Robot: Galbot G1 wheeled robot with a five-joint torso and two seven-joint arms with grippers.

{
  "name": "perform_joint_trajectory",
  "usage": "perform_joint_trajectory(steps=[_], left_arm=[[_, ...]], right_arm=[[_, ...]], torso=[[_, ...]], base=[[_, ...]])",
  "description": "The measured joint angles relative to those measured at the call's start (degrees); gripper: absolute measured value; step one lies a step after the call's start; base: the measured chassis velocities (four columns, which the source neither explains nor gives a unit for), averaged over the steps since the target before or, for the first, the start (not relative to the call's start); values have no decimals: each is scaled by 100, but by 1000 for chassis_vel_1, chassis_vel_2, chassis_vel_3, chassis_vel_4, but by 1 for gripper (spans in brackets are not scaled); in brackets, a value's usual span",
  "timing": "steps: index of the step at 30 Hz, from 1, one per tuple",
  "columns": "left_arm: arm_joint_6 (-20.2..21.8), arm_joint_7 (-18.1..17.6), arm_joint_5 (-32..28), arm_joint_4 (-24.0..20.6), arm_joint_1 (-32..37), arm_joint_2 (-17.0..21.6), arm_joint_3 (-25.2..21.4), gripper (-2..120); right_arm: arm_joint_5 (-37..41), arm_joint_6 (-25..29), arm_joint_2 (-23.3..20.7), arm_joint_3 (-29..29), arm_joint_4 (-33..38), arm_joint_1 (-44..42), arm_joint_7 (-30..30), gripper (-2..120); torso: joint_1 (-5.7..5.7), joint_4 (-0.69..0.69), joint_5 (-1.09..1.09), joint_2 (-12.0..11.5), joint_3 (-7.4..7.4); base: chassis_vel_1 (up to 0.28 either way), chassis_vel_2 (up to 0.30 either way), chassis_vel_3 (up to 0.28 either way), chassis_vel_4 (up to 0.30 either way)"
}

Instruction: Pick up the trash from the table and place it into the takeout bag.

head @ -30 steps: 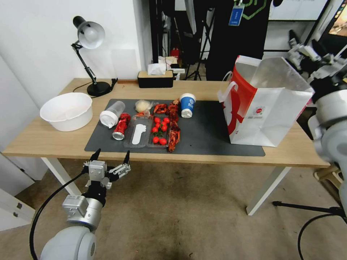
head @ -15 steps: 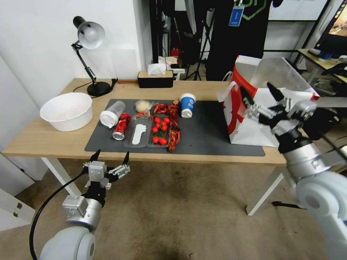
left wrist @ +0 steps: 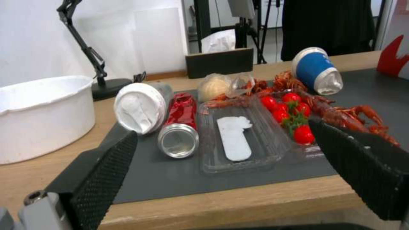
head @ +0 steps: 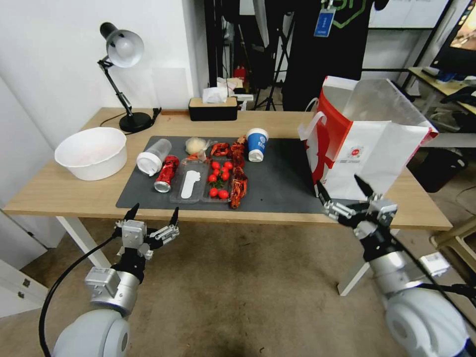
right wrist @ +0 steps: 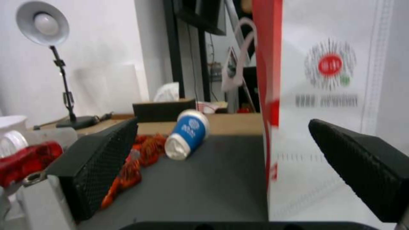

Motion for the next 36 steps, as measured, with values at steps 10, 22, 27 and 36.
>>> perform_joint_trajectory(steps=[10,22,27,36], left_arm=[[-15,0,-45,25,-16,87,-13,100],[-38,-3,-58,71,-6,81,-60,100],[-62,-6,-66,72,-3,81,-82,100],[-66,-8,-64,42,0,75,-78,100]], right_arm=[[-427,510,422,-578,-550,-426,131,100],[-641,655,496,-910,-893,-347,175,100],[-638,497,470,-1009,-818,-201,395,100],[-198,-152,259,-1472,-701,729,1041,100]], torso=[[0,0,0,0,0],[0,0,0,-1,0],[0,0,1,0,0],[0,0,0,-1,0]], base=[[0,0,0,0],[0,0,0,0],[0,0,0,0],[0,0,0,0]])
